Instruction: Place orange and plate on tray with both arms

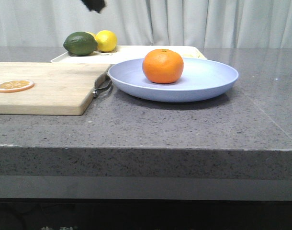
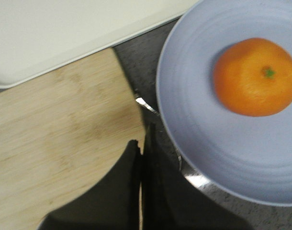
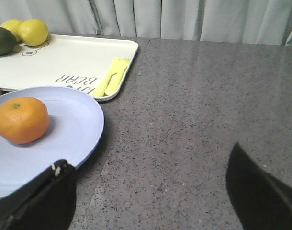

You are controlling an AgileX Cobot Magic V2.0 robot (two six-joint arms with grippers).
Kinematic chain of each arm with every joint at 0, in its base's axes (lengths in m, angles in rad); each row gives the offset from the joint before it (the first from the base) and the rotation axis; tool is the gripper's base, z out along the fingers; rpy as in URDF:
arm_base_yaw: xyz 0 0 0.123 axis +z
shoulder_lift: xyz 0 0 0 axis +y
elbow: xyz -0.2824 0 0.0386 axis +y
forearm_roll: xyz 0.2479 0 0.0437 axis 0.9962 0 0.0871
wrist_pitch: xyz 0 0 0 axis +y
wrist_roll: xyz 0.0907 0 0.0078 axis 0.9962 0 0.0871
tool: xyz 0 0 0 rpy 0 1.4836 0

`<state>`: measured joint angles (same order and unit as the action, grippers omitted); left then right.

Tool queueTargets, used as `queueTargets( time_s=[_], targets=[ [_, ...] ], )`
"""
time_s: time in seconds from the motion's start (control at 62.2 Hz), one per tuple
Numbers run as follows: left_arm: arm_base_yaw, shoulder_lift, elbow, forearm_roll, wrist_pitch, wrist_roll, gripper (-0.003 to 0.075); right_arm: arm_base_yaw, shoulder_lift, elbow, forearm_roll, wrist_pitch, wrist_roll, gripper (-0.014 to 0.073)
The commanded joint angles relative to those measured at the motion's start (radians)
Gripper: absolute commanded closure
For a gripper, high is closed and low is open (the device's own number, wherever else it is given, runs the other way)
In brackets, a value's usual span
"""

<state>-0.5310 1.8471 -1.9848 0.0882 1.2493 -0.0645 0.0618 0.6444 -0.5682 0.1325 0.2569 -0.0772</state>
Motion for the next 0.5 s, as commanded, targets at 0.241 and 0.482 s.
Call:
queueTargets(
  time_s=[0.241,0.482],
  targets=[
    [0.220,-0.309,0.354,-0.009,-0.102,-0.038,0.0738,0.000,0.005,-0.035,0.001,-0.081,-0.009,-0.0048],
    [0.360,-0.582,0.705,-0.032,-0.291,-0.038,0.0738,0.000,0.005,-0.035,0.001,-0.081,-0.009,-0.0048]
  ],
)
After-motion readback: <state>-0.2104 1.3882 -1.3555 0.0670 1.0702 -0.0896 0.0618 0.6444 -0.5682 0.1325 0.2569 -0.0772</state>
